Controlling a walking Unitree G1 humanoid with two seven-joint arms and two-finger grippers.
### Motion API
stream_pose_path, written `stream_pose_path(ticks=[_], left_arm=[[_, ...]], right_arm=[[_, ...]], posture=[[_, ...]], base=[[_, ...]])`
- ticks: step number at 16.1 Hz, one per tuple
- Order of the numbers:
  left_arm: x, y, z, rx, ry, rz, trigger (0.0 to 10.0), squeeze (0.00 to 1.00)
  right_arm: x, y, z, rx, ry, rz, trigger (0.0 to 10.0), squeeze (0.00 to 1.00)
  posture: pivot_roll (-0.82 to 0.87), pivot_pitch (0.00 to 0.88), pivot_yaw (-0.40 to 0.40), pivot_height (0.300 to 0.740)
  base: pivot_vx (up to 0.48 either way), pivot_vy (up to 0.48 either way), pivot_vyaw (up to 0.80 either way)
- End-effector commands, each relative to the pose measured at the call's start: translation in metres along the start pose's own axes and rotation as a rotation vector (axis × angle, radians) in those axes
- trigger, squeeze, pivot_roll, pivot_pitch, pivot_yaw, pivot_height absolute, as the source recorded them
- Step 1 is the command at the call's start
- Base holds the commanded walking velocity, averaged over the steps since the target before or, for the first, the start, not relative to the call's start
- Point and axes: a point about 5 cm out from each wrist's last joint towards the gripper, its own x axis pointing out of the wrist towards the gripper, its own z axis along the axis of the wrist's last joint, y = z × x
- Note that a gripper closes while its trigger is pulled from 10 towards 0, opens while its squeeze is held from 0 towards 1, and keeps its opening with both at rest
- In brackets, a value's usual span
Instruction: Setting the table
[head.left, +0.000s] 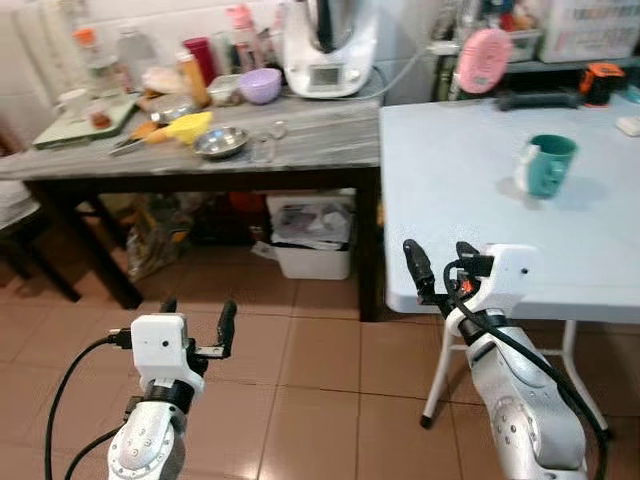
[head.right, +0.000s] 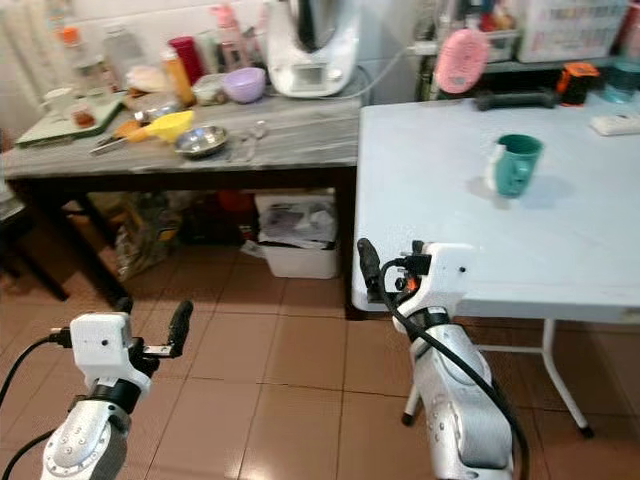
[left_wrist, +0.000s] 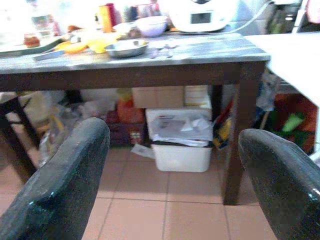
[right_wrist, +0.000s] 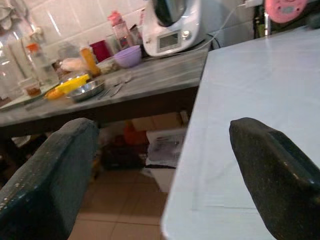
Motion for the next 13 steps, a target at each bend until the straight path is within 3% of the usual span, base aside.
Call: stream_pose_path(ticks=[1,5,7,13], left_arm=[[0.003,0.007,0.003,0.012,-0.007,0.029,10.0,0.0],[0.003,0.008,0.004,0.021,0.0,0.038,10.0,0.0],[0.004,0.008,0.003,0.026,0.001,0.04,10.0,0.0],[0.011,0.011,0.009,0.01,-0.031,0.103,10.0,0.0]], right_arm=[[0.003,-0.001,-0.001,-0.037,0.006,-0.013,10.0,0.0],[-0.008,-0.019,-0.005,-0.227,0.008,-0.103,10.0,0.0],[-0.011,-0.024,-0.006,-0.278,0.003,-0.139,10.0,0.0],[-0.011,-0.025,-0.011,-0.238,0.008,-0.174,10.0,0.0]], posture=[[-0.13,0.016,0.107,0.74],[-0.13,0.017,0.103,0.74],[-0.13,0.017,0.104,0.74],[-0.14,0.01,0.1,0.74]], base=[[0.0,0.0,0.0],[0.0,0.0,0.0],[0.0,0.0,0.0],[0.0,0.0,0.0]])
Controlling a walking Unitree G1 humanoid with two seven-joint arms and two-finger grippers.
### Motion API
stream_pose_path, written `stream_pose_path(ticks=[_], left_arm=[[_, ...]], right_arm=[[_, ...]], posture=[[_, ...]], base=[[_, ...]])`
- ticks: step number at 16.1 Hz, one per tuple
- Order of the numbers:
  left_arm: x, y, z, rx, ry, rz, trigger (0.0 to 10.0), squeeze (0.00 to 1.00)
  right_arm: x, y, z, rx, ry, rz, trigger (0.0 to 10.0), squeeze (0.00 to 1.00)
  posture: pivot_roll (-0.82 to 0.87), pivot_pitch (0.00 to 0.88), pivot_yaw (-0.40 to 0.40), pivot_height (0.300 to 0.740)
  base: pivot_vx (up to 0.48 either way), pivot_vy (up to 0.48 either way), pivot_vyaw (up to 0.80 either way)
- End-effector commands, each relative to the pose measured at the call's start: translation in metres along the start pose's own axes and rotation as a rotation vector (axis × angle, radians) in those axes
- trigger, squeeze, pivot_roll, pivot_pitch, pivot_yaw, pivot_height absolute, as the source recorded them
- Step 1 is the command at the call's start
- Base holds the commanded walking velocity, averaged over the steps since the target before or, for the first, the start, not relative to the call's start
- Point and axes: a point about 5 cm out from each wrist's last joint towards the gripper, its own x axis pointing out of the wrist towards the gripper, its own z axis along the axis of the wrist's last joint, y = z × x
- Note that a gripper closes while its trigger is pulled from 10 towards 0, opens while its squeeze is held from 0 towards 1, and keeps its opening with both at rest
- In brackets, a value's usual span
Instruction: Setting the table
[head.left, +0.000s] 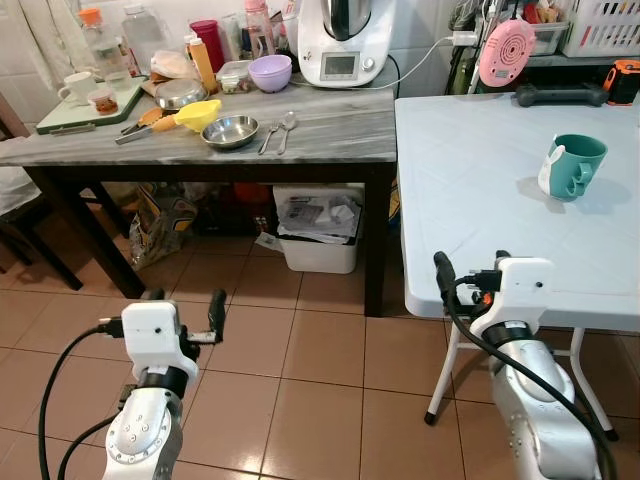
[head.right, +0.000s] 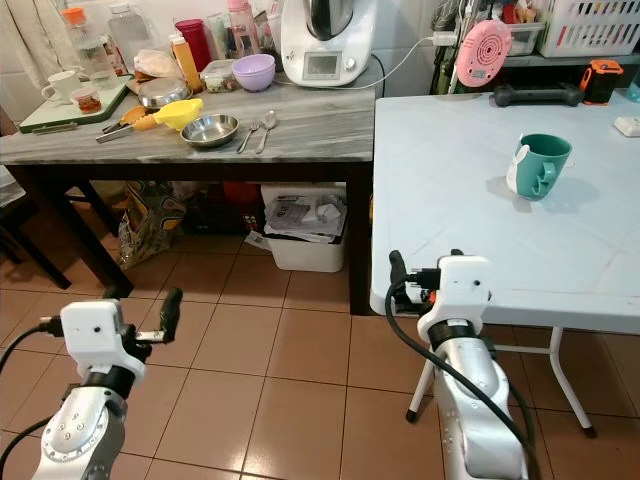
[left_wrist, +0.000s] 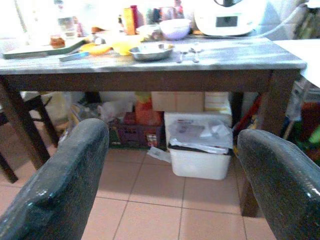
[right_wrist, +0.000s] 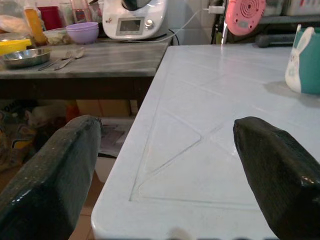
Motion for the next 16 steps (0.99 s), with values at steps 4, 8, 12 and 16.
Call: stream_pose_path(ticks=[4,8,12,16], left_arm=[[0.0,0.009,0.002,-0.022,-0.012,0.081,10.0,0.0],[0.001,0.007,0.003,-0.007,-0.018,0.066,10.0,0.0],[0.003,0.003,0.003,0.003,-0.007,0.038,10.0,0.0],[0.004,-0.003,0.004,-0.002,-0.012,0.0,10.0,0.0]], right_arm=[[-0.002,-0.002,-0.011,0.036,0.043,-0.059,10.0,0.0],[-0.002,-0.001,-0.008,-0.023,0.024,-0.053,10.0,0.0],[0.001,-0.002,-0.01,-0.022,0.052,-0.06,10.0,0.0],[0.003,0.001,-0.008,-0.009,0.034,-0.043,10.0,0.0]], posture=[[-0.14,0.017,0.097,0.74],[-0.14,0.019,0.102,0.74],[-0.14,0.02,0.104,0.74],[-0.14,0.023,0.105,0.74]], base=[[0.0,0.0,0.0],[0.0,0.0,0.0],[0.0,0.0,-0.76],[0.0,0.0,-0.5]])
